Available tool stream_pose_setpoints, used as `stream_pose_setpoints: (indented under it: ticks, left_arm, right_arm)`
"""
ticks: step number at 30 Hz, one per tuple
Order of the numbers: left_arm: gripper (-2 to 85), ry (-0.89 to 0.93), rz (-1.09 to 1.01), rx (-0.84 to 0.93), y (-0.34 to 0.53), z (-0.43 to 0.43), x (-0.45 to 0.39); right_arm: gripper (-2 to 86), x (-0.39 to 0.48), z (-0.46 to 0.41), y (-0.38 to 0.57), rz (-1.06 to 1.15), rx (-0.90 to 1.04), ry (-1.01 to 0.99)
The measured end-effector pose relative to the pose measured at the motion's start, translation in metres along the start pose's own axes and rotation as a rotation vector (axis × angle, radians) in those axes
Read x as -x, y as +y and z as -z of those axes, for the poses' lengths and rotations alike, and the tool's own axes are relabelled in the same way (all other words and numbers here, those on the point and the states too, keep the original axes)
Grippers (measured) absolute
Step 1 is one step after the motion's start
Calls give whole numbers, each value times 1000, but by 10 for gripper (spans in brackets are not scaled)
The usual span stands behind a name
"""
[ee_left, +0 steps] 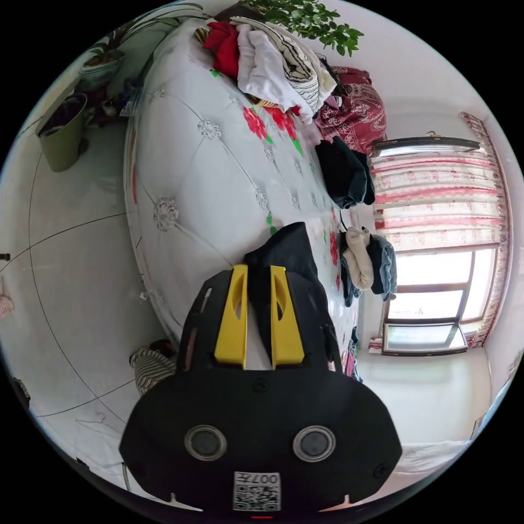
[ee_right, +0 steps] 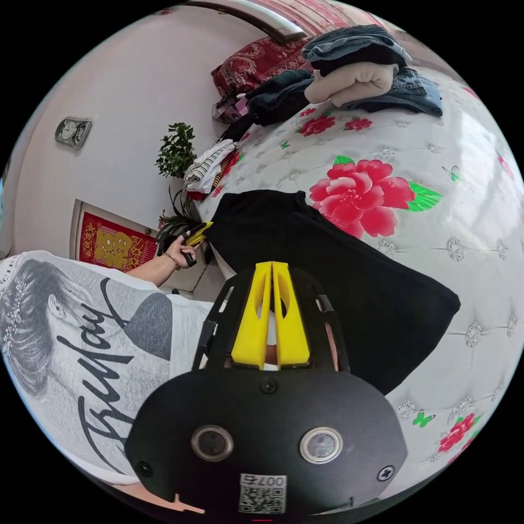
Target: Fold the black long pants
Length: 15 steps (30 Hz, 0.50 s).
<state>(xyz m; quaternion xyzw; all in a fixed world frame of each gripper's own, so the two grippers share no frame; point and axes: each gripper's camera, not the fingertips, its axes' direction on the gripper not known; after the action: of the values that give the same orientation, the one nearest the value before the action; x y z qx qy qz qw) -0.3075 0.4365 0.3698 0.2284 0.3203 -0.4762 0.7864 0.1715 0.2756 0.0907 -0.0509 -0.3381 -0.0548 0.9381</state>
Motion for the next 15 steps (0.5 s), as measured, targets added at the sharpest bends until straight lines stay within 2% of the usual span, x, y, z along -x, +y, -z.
stream_pose_setpoints:
  ticks: [5, 8, 13, 15]
  left_arm:
    - [45, 218, -153, -7, 5, 11, -47]
    - [45, 336, -386, 95, 23, 7, -122]
    - [48, 533, -903, 463, 124, -47, -277]
    - [54, 575, -1034, 614, 175, -81, -307]
  right_arm:
    - [-3, -22, 40, 14, -54, -88, 37]
    - [-3, -43, 71, 31, -125, -179, 47]
    - [-2, -84, 124, 72, -269, -333, 77]
    - [-1, -100, 142, 90, -329, -384, 99]
